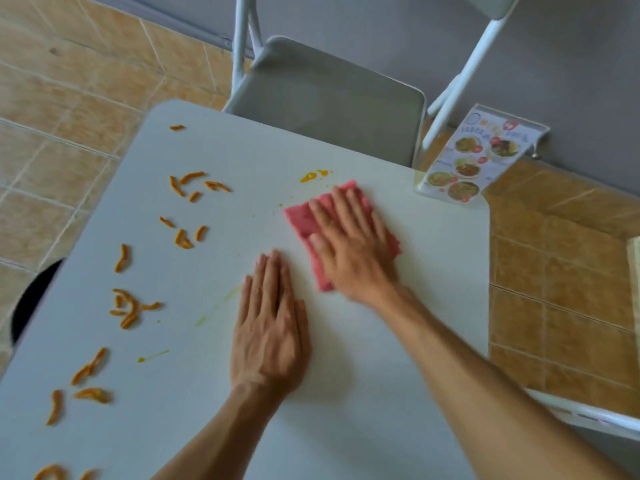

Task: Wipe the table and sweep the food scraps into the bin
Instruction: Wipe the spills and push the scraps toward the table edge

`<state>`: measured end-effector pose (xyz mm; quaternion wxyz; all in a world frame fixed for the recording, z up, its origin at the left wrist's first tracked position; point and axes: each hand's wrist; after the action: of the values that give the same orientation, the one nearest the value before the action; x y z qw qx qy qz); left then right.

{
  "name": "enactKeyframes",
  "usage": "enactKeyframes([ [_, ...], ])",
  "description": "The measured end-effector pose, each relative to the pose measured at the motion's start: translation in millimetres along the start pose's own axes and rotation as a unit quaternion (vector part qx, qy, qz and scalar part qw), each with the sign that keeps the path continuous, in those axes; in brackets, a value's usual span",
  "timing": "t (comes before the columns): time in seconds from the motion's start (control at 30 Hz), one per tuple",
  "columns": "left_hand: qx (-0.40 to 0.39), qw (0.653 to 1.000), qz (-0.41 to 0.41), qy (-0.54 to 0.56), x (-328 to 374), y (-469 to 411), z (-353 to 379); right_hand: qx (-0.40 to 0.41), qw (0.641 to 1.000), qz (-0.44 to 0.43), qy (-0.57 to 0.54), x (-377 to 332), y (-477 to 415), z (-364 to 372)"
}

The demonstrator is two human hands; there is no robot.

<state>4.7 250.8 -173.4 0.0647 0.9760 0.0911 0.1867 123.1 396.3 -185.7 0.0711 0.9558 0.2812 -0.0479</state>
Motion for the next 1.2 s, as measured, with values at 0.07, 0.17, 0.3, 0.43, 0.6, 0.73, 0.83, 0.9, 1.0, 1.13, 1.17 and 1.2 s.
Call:
enactKeyframes([
  [0.07, 0.000, 1.000, -0.007, -0.001, 1.1, -1.0, 1.2, 0.005, 0.994, 0.111, -0.019, 17.2, -27.0, -4.3],
  [0.17, -0.006, 1.000, -0.010, -0.004, 1.2, -0.5, 1.4, 0.041, 0.939, 0.333, -0.077, -11.6, -70.6, -6.8],
  [0.3, -0.012, 1.000, -0.010, -0.001, 1.3, 1.3, 1.6, -0.088, 0.994, 0.043, -0.038, -34.4, -100.6, -14.4],
  [0.43, -0.007, 1.000, -0.017, 0.004, 3.6, -1.5, 0.8, -0.089, 0.994, 0.049, -0.048, -5.9, -122.5, -23.9],
  [0.6, -0.011, 1.000, -0.015, 0.011, 1.9, 1.0, 0.6, -0.060, 0.996, 0.055, -0.037, -68.6, -102.5, -8.2],
  [0.73, -0.007, 1.000, -0.013, 0.022, 2.5, -0.3, 1.5, -0.111, 0.990, -0.082, 0.007, -31.4, -101.7, -18.8],
  [0.83, -0.005, 1.000, -0.012, 0.023, 1.9, -0.4, 2.3, -0.062, 0.992, 0.111, -0.025, -28.3, -89.5, -12.0],
  [0.9, -0.006, 1.000, -0.012, 0.027, 1.5, 1.8, 1.7, -0.048, 0.990, 0.130, -0.034, -47.9, -73.7, -7.1],
  [1.0, -0.010, 0.999, -0.014, 0.040, 2.2, 0.2, -1.3, -0.104, 0.994, -0.018, 0.008, -32.5, -65.3, -14.5],
  [1.13, -0.023, 0.998, 0.006, 0.056, -5.7, 9.6, -7.8, -0.127, 0.984, 0.123, -0.033, 0.2, -73.1, -25.3],
  [1.17, -0.019, 0.998, 0.005, 0.059, -12.7, 19.1, -10.2, -0.120, 0.977, 0.171, -0.050, -7.1, -72.5, -22.8],
  [1.2, -0.014, 0.998, 0.000, 0.058, -21.2, 30.8, -12.4, -0.108, 0.972, 0.200, -0.061, -19.7, -69.4, -21.0],
])
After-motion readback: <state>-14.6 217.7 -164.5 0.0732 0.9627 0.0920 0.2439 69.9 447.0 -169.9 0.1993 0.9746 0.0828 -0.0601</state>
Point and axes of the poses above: each hand's wrist, its own y-axis away from the middle knuckle, its own z-axis out of the palm, x = y × z, and after that the axes turned 12 degrees about -x, right-handed
